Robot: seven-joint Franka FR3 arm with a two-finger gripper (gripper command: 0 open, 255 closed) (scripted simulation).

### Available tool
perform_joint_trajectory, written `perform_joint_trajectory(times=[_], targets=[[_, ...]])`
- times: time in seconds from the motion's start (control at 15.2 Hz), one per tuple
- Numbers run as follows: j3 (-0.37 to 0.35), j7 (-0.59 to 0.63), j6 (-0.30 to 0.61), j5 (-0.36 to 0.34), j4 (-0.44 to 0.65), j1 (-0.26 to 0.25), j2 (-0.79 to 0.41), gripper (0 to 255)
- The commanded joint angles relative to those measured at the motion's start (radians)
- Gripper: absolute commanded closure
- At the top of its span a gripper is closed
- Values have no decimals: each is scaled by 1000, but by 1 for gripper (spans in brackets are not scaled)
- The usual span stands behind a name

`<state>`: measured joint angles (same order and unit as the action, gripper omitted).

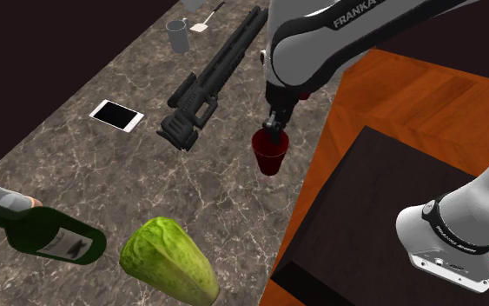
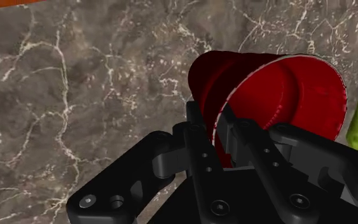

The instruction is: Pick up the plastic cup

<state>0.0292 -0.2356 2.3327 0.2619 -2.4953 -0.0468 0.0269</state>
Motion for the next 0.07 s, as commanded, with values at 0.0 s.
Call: perform_joint_trajectory(times=[0.0], targets=[[0,4,-8,-2,2,0,6,255]])
